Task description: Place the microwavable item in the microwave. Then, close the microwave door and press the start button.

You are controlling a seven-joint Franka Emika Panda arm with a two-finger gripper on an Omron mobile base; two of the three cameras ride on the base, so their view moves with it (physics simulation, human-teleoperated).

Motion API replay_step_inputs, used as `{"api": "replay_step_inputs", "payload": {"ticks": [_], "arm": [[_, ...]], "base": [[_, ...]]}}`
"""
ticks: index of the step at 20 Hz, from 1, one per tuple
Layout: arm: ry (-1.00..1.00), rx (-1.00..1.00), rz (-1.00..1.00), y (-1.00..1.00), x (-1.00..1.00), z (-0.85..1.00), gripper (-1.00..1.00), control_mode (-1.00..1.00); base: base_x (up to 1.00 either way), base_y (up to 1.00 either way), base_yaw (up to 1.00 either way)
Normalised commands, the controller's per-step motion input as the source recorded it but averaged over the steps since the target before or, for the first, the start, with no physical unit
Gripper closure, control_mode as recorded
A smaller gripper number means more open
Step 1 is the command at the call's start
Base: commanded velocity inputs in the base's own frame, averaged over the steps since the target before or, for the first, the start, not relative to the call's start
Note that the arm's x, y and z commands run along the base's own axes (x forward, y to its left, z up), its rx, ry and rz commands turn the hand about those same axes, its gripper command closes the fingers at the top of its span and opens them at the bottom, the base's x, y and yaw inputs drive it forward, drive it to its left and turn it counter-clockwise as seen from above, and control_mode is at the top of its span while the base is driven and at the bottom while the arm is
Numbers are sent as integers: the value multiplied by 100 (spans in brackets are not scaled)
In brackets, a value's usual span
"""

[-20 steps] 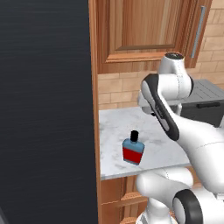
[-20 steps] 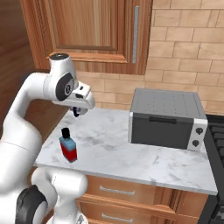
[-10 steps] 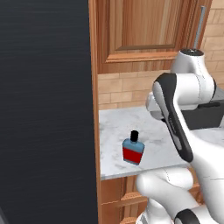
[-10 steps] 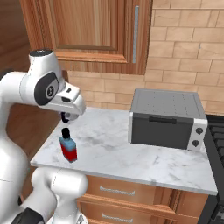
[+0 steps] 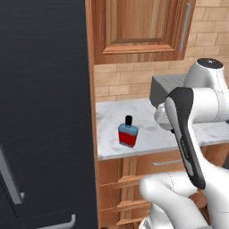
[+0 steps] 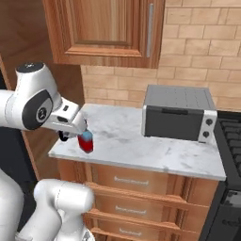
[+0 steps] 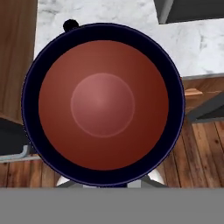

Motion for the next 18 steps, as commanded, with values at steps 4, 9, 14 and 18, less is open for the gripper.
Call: {"api": "replay_step_inputs", "payload": {"ticks": [4, 9, 14, 18], "arm": [[0, 0, 0, 0, 0, 0, 100, 100], [0, 0, 0, 0, 0, 0, 100, 100], [0, 0, 0, 0, 0, 0, 100, 100], [0, 0, 0, 0, 0, 0, 100, 100]], "base": [[-100, 39, -3], [-100, 64, -3], [-94, 87, -1], [-70, 100, -2]]}}
